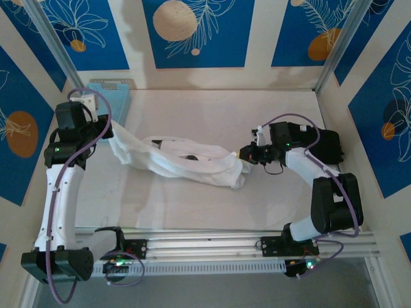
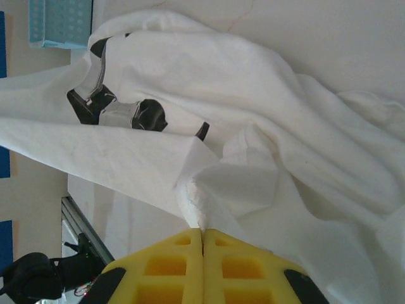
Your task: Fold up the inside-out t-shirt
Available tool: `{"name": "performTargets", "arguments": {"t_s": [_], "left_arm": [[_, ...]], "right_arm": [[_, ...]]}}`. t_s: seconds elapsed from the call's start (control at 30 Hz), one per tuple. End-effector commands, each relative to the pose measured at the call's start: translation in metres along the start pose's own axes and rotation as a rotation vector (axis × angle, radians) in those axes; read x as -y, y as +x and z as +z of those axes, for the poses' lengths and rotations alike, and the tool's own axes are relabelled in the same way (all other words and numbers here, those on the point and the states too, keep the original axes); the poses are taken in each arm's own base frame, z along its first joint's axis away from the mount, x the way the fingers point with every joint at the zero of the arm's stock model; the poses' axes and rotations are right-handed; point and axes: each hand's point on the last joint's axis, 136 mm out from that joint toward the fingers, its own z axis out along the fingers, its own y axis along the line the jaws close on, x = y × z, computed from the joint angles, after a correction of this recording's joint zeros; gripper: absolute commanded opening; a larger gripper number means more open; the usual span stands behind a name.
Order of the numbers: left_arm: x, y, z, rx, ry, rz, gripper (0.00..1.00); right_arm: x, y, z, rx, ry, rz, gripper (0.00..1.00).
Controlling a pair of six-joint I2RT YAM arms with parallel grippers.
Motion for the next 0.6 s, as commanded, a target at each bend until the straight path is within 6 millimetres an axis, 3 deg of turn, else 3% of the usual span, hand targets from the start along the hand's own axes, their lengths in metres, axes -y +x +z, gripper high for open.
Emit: {"name": "performTargets", "arguments": {"t_s": [0.0,0.13,0.3,0.4,0.57], "left_arm": [[0.006,-0.025,-0.015,0.086,0.039,-0.019,0.00],[0.017,-0.065,-0.050,0.207,0.081,-0.052,0.00],[0.028,-0.130,-0.109,0.417,0.120,-0.087,0.00],[0.034,-0.164,-0.138,0.508,0.140,-0.092,0.00],[0.035,-0.205,-0.176,0.605,0.123,-0.083,0.00]], "right_arm": [[-0.037,-0.029,-0.043,0.142,-0.105,-0.084,0.03],[-0.089,-0.062,-0.123,0.367,-0.132,-0.204,0.00],[-0.162,-0.081,-0.224,0.630,-0.126,-0.379,0.00],[-0.197,-0.086,-0.267,0.743,-0.120,-0.462,0.00],[-0.233,-0.087,-0.310,0.847,-0.094,-0.542,0.00]]}}
